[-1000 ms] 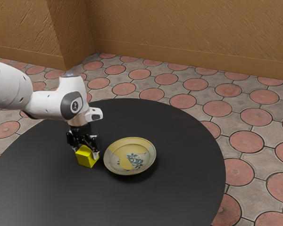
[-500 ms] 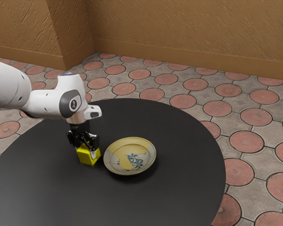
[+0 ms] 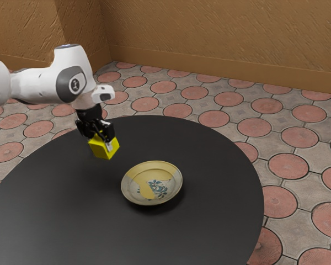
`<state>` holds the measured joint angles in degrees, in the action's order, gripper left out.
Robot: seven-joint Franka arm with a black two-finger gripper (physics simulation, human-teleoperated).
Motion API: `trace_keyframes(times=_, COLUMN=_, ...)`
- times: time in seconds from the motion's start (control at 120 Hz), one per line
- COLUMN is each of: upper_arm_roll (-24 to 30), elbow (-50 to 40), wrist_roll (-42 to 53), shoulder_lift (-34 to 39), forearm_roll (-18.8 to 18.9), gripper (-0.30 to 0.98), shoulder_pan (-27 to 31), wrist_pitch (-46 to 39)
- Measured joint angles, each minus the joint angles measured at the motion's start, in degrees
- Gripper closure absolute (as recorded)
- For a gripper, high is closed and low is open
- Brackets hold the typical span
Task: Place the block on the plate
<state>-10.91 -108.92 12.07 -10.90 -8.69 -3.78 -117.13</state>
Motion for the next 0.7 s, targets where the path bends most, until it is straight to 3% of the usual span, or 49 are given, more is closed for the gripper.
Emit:
trace_keyframes(times=0.325, upper_arm_roll=10.8, elbow=1.4, wrist_roll=0.4, shoulder_lift=-0.4, forearm_roll=-1.4, gripper=0.32, shoulder_pan=-0.4, wrist_pitch=1.7)
trace_keyframes(times=0.7, upper_arm_roll=12.8, elbow=4.5, wrist_roll=0.8, shoulder_lift=-9.8, forearm_roll=-1.8, gripper=0.32, shoulder_pan=-1.1, wrist_pitch=1.9)
